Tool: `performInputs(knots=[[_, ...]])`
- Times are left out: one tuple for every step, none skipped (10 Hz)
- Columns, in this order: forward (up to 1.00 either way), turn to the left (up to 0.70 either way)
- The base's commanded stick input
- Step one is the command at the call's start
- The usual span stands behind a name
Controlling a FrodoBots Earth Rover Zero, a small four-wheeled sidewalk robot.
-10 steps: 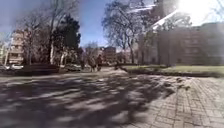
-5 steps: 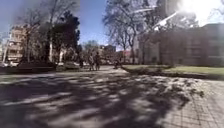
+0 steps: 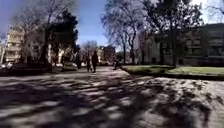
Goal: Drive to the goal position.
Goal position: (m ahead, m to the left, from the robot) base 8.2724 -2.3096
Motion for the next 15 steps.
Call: performInputs(knots=[[1.00, 0.00], [1.00, 0.00], [1.00, 0.00], [1.00, 0.00], [1.00, 0.00], [1.00, 0.12], [1.00, 0.32], [1.00, 0.14], [1.00, 0.00], [1.00, 0.00], [1.00, 0.00], [1.00, 0.00], [1.00, 0.00], [1.00, 0.00], [1.00, 0.00]])
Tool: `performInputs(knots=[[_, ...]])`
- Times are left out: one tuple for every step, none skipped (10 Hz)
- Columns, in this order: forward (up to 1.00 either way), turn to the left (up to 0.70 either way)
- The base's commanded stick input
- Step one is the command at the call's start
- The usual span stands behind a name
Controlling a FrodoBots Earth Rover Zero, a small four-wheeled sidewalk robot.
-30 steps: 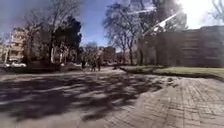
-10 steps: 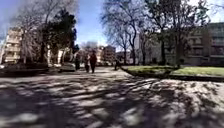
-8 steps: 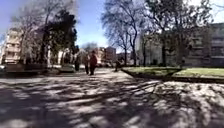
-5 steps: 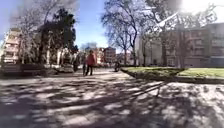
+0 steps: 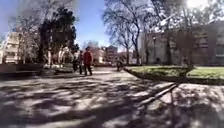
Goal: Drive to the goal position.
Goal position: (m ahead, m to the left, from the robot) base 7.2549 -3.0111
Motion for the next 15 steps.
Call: performInputs(knots=[[1.00, 0.00], [1.00, 0.00], [1.00, 0.00], [1.00, 0.00], [1.00, 0.00], [1.00, 0.00], [1.00, 0.00], [1.00, 0.00], [1.00, 0.00], [1.00, 0.00], [1.00, 0.00], [1.00, 0.00], [1.00, 0.00], [1.00, 0.00], [1.00, 0.00]])
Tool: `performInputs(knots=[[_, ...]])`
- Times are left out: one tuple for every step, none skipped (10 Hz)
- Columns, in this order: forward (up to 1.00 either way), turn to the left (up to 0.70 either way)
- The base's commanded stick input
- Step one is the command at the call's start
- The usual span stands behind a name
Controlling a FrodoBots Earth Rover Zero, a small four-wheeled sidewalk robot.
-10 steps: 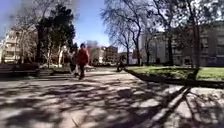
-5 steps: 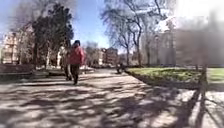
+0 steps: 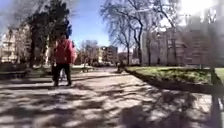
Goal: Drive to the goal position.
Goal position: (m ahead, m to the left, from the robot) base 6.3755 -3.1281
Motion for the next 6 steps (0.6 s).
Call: performInputs(knots=[[1.00, 0.00], [1.00, 0.00], [1.00, 0.11], [1.00, 0.40], [1.00, 0.28], [1.00, 0.01]])
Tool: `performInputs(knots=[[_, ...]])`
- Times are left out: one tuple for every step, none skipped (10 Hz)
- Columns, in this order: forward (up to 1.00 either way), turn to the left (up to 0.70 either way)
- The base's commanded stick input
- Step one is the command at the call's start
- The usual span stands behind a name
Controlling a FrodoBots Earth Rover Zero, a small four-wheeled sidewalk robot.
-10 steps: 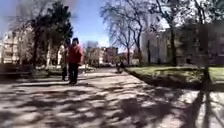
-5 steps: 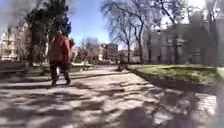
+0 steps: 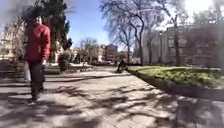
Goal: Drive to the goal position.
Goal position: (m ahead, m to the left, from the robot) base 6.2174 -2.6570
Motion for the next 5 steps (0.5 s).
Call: performInputs(knots=[[1.00, 0.00], [1.00, 0.00], [1.00, 0.00], [1.00, 0.00], [1.00, 0.00]])
